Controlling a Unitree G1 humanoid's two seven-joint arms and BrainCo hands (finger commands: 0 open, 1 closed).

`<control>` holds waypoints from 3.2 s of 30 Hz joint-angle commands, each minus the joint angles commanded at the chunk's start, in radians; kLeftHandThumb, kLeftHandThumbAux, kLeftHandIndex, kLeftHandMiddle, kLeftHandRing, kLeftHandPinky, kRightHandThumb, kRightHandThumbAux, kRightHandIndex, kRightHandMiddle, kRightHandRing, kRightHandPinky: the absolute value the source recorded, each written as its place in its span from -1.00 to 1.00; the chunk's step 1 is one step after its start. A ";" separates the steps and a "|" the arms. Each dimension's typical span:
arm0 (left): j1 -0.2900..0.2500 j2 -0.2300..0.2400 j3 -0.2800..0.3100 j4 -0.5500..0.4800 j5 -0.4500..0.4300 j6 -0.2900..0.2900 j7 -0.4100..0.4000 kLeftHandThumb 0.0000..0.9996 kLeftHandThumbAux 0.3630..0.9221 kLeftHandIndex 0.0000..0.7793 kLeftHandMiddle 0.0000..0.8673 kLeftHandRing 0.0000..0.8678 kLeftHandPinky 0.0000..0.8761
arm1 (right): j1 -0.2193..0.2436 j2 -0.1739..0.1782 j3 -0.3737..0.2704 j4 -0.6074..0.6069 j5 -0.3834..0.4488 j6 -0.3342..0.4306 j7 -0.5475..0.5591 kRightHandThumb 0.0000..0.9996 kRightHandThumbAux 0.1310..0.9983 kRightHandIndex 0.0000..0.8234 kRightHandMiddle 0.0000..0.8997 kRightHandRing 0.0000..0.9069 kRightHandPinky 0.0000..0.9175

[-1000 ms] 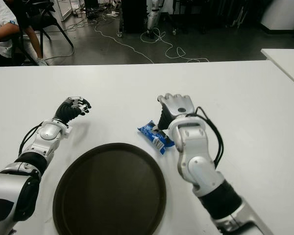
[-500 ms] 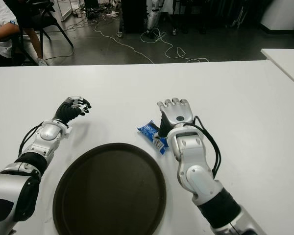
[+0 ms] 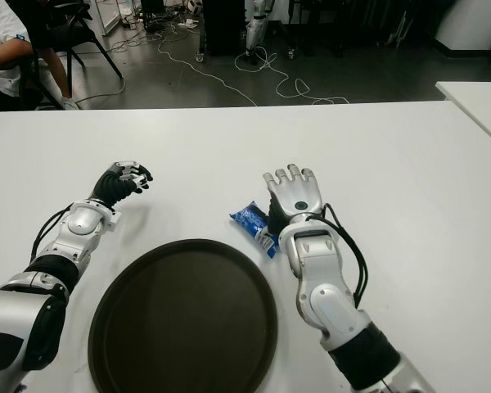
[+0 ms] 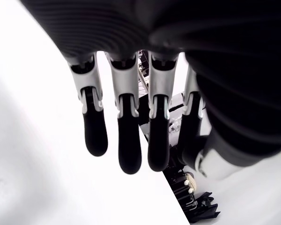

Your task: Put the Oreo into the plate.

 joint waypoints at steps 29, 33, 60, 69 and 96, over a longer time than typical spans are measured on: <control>0.002 -0.004 0.003 -0.003 -0.008 -0.003 0.003 0.89 0.04 0.23 0.01 0.04 -0.07 | 0.015 0.025 0.006 0.129 0.056 -0.025 -0.131 -1.00 0.41 -1.00 -1.00 -1.00 -1.00; -0.001 -0.003 -0.001 -0.001 -0.004 0.009 0.005 0.88 0.04 0.22 0.01 0.04 -0.06 | 0.011 0.023 0.008 0.142 0.062 -0.029 -0.147 -1.00 0.42 -1.00 -1.00 -1.00 -1.00; -0.012 -0.003 -0.014 0.007 0.012 0.021 0.019 0.88 0.04 0.22 -0.01 0.04 -0.11 | -0.036 0.031 0.001 0.215 0.107 -0.020 -0.194 -1.00 0.47 -1.00 -1.00 -1.00 -0.96; -0.015 -0.003 -0.021 0.007 0.023 0.031 0.035 0.88 0.04 0.24 -0.01 0.02 -0.14 | -0.051 0.029 -0.017 0.241 0.143 -0.019 -0.205 -1.00 0.47 -0.99 -0.98 -1.00 -0.95; -0.017 -0.006 -0.012 0.008 0.014 0.026 0.011 0.88 0.04 0.24 0.01 0.01 -0.14 | -0.079 0.014 -0.028 0.304 0.265 -0.080 -0.267 -1.00 0.49 -0.90 -0.89 -0.92 -0.89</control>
